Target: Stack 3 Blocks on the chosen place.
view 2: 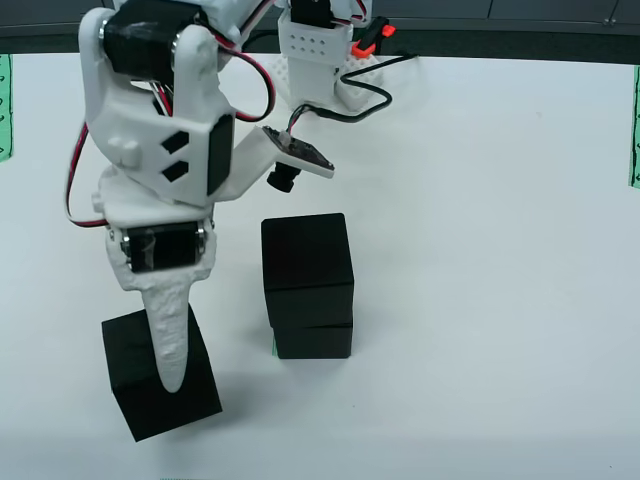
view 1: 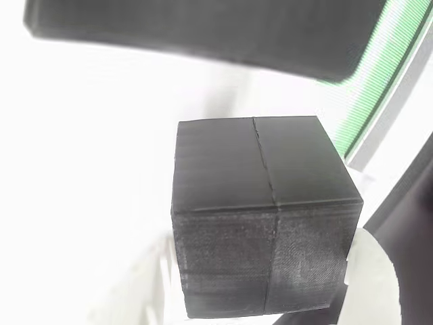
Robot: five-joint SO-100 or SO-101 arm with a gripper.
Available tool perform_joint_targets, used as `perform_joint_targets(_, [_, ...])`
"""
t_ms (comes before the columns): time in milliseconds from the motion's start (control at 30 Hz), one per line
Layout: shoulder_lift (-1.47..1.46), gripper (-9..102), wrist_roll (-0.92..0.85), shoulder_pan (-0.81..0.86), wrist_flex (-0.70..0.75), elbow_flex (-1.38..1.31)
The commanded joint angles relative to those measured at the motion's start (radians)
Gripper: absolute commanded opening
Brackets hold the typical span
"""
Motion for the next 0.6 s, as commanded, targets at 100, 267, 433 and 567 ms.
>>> perform_joint_targets(100, [0.192,17,-0.052,0.023,-0.069,0.086])
perform_joint_targets(267, [0.327,17,-0.107,0.032,-0.156,0.213])
perform_joint_targets(433, [0.526,17,-0.147,0.025,-0.318,0.431])
perform_joint_targets(567, [0.695,17,-0.160,-0.012,-0.431,0.623])
